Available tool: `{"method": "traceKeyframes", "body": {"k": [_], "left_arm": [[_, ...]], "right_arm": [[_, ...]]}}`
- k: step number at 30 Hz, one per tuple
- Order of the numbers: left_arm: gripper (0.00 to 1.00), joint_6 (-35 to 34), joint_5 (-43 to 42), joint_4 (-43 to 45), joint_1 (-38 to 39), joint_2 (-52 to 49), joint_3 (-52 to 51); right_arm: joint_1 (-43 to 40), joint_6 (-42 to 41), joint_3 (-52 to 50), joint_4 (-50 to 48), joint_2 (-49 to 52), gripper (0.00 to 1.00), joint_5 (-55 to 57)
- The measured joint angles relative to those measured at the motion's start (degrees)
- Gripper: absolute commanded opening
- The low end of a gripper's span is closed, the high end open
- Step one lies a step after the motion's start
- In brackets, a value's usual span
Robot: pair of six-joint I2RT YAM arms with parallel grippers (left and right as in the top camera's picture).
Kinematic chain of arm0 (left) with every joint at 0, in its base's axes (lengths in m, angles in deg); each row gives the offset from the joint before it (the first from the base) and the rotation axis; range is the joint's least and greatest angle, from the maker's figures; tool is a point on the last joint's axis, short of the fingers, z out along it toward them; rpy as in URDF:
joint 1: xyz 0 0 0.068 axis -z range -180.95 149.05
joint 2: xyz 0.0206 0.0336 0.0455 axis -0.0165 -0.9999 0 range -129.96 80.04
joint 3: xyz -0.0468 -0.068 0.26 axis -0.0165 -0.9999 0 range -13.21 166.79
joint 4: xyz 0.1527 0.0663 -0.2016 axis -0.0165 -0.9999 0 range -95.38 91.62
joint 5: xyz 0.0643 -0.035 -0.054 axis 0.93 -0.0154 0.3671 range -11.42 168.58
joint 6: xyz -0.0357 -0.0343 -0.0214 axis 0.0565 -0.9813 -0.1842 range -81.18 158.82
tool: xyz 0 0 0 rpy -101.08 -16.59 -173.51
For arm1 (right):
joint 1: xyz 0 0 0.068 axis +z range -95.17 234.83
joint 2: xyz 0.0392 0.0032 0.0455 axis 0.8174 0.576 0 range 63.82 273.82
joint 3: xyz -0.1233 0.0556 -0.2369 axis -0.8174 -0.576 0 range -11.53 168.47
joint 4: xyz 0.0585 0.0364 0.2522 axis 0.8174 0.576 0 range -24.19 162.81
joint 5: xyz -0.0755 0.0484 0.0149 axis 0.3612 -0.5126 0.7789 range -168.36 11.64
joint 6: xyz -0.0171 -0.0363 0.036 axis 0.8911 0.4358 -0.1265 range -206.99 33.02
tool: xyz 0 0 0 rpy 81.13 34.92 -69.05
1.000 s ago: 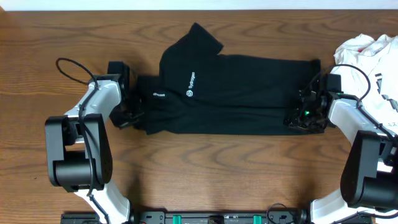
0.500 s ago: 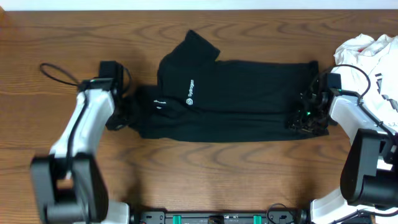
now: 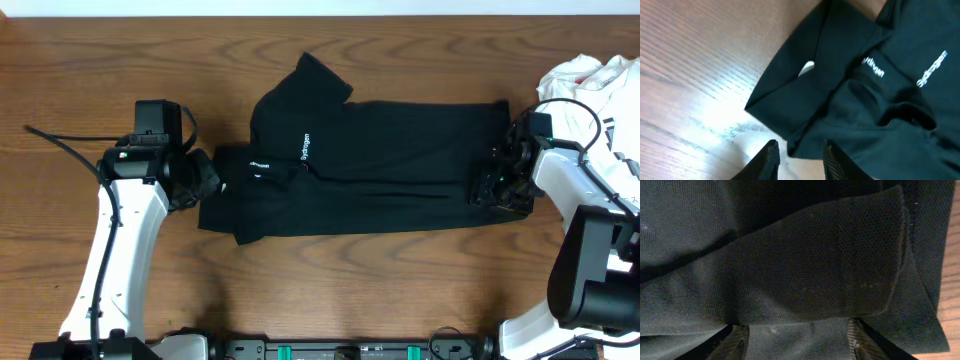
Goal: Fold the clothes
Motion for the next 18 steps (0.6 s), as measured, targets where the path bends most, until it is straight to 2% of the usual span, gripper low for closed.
{"method": "traceKeyframes", "body": {"k": [4,11,13,18], "left_arm": [[0.32,0.02,-0.02,-1.60,0.00,-0.17,0.00],[0.32,0.04,-0.02,-3.58,2.16,-0.48,-0.04],[0.32,0.04,-0.02,-3.32,3.61,-0.48,-0.28],[0.32,0.00,-0.39,0.94,7.04,-0.57,-3.48]], "right_arm": [[0.00,-0.09,0.02,-0.09,0.00,0.66,0.15],[0.00,-0.13,-0.31,-1.01,0.00,0.62,0.20],[0.00,-0.15,-0.59,-1.46,0.04,0.58,0.07],[0.00,-0.20,-0.72,-1.73,0.04,0.57,-0.07]]}}
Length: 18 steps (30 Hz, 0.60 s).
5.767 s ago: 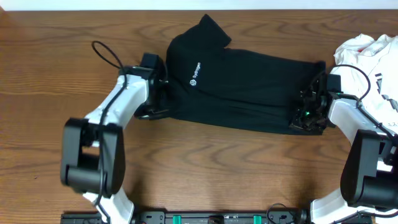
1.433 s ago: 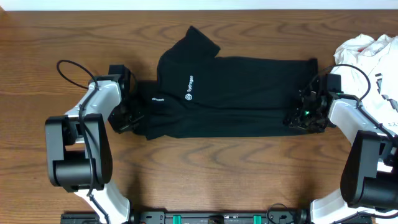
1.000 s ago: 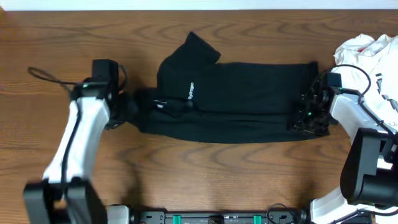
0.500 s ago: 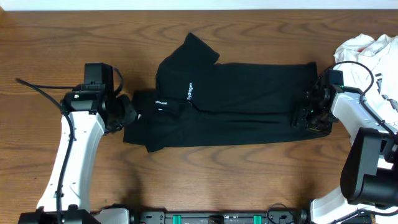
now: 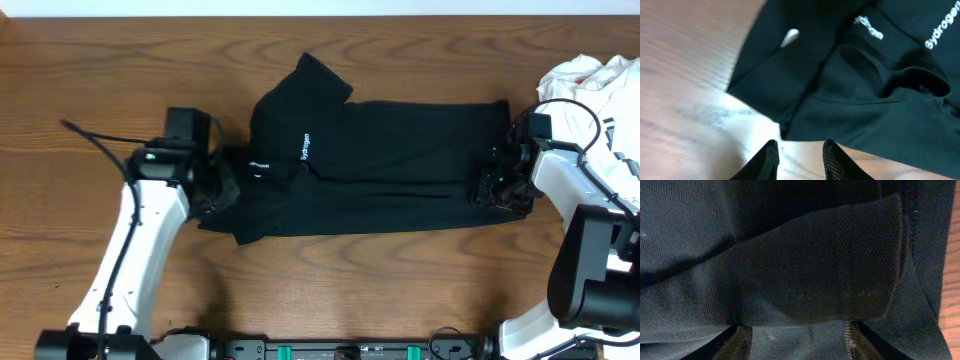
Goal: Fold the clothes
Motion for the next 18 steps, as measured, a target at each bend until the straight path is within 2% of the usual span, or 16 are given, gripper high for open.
{"method": "traceKeyframes", "body": {"k": [8,11,13,17,18], "left_arm": [[0.32,1.97,-0.24,6.56,5.25,-0.42,-4.87],[0.43,7.08,-0.31,10.38,8.74,-0.44,-4.87],[0.43,10.99,-0.44,13.11,11.06,-0.44,-4.87],[0.44,17.70,-0.66,18.36,13.73,-0.44,-4.87],[0.44,19.02,-0.68,19.67,13.79,-0.44,-4.87]], "right_arm": [[0.00,0.00,-0.02,1.14,0.00,0.61,-0.17],[0.00,-0.02,-0.02,0.87,0.00,0.63,-0.17],[0.00,-0.15,-0.02,0.72,0.00,0.71,-0.20],[0.00,-0.61,-0.04,0.68,0.00,0.97,-0.52],[0.02,-0.63,-0.04,0.76,0.00,0.99,-0.61]]}}
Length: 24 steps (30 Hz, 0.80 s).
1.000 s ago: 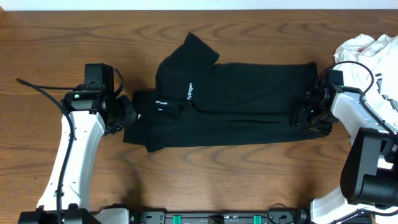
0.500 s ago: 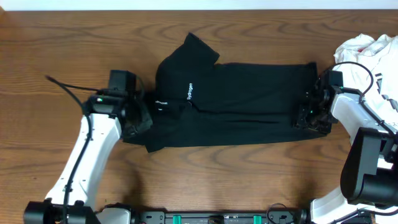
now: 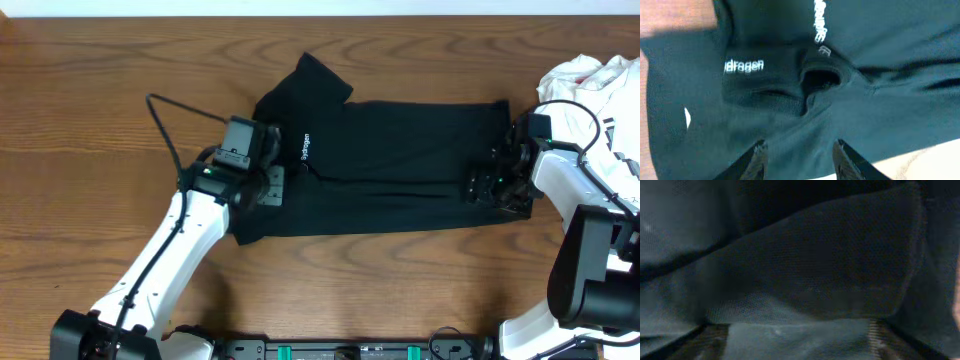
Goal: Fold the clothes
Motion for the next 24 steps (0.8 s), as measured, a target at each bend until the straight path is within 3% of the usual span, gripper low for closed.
{"method": "traceKeyframes", "body": {"k": [9,19,24], "left_arm": [[0.46,5.35,0.04,6.64,0.00,-1.11,0.00],[0.47,3.69,-0.22,9.51,0.00,-11.43,0.00],[0.47,2.25,-5.49,11.76,0.00,-13.60,0.00]], "right_arm": [[0.00,0.44,0.04,0.17,0.00,0.99,-0.70],[0.00,0.44,0.04,0.17,0.00,0.99,-0.70],[0.00,0.44,0.04,0.17,0.00,0.99,-0.70]]}}
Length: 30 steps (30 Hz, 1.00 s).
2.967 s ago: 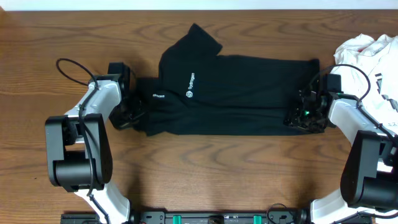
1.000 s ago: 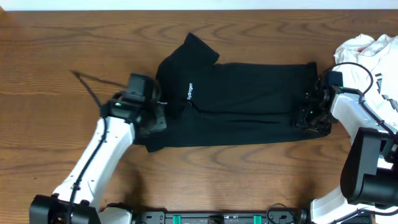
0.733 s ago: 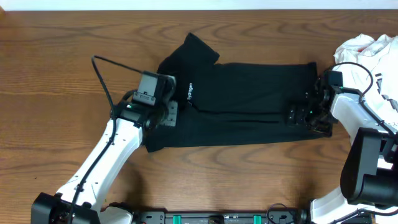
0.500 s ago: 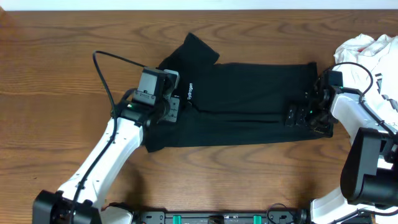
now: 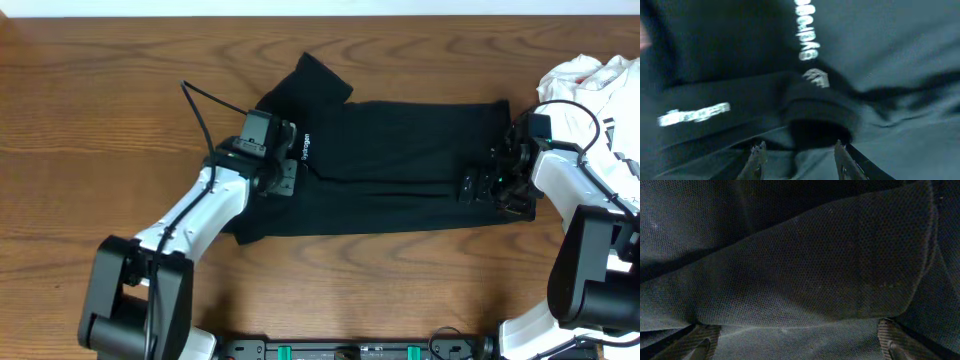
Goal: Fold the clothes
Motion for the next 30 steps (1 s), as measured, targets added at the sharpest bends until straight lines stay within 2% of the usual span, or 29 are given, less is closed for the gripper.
{"method": "traceKeyframes", "body": {"k": [5,9,30], "left_arm": [[0.47,-3.19,-6.38,1.95,0.11,0.00,0.00],[0.47,-5.31,-8.24,2.43,0.11,0.00,0.00],[0.47,-6.58,-7.48,4.20,0.11,-0.04,0.00]], "right_arm": [[0.00,0.00,0.00,0.00,0.00,0.99,0.00],[0.00,0.00,0.00,0.00,0.00,0.99,0.00],[0.00,0.00,0.00,0.00,0.00,0.99,0.00]]}}
